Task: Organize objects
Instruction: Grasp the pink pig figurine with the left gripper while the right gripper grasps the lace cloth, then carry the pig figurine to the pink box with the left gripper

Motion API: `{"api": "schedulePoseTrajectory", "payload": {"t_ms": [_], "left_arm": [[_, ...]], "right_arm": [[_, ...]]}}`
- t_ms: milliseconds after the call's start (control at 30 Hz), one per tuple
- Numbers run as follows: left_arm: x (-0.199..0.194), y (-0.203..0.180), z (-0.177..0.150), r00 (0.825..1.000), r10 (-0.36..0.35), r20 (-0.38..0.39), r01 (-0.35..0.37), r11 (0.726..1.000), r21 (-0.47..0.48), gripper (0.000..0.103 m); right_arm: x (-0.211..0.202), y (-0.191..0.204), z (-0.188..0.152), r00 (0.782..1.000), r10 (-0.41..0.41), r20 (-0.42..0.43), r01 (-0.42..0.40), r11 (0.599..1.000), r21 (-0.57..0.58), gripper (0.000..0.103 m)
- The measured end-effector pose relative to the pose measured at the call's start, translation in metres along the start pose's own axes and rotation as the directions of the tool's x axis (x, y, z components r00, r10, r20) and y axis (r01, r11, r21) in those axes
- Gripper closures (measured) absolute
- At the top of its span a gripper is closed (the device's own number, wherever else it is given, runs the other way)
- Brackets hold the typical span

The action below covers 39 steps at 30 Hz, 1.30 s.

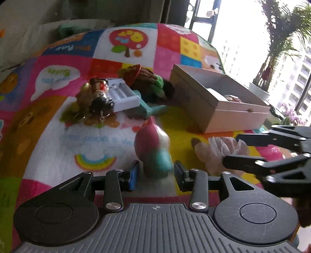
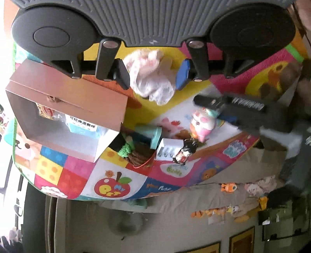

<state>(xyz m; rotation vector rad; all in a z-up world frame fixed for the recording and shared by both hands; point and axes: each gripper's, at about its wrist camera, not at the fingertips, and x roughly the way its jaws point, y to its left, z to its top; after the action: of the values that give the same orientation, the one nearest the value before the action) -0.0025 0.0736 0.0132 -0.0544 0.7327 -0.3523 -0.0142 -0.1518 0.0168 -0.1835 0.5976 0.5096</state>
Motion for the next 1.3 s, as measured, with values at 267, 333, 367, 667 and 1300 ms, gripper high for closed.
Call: {"api": "schedulePoseTrajectory", "payload": {"t_ms": [267, 333, 367, 667, 1300], "left_arm": [[-0.008, -0.002, 0.015, 0.999, 0.042, -0.003, -0.042, 0.999, -0.004, 0.07], [-0.007, -0.006, 0.02, 0.999, 0.038, -0.008, -0.038, 0.999, 0.004, 0.07], [-0.006, -0.008, 0.023, 0.999, 0.04, -0.013, -0.039, 0.999, 0.008, 0.07], [0.002, -0.013, 0.037, 0.989, 0.028, -0.148, -0.033, 0.999, -0.028, 0.069], [-0.055, 0.018, 0.022, 0.988, 0.051, -0.148, -0.094, 0.95, -0.299, 0.069]], "right_arm": [[0.008, -0.006, -0.006, 1.0, 0.021, -0.005, -0.021, 0.999, 0.047, 0.078], [-0.003, -0.01, -0.011, 1.0, 0.013, 0.015, -0.013, 0.999, 0.05, 0.078], [-0.008, -0.013, -0.014, 1.0, 0.01, 0.022, -0.011, 0.998, 0.054, 0.078], [-0.023, -0.034, -0.042, 0.999, -0.04, 0.028, 0.037, 0.994, 0.107, 0.055], [-0.034, -0.039, -0.045, 0.995, -0.04, 0.086, 0.025, 0.985, 0.172, 0.035]]}}
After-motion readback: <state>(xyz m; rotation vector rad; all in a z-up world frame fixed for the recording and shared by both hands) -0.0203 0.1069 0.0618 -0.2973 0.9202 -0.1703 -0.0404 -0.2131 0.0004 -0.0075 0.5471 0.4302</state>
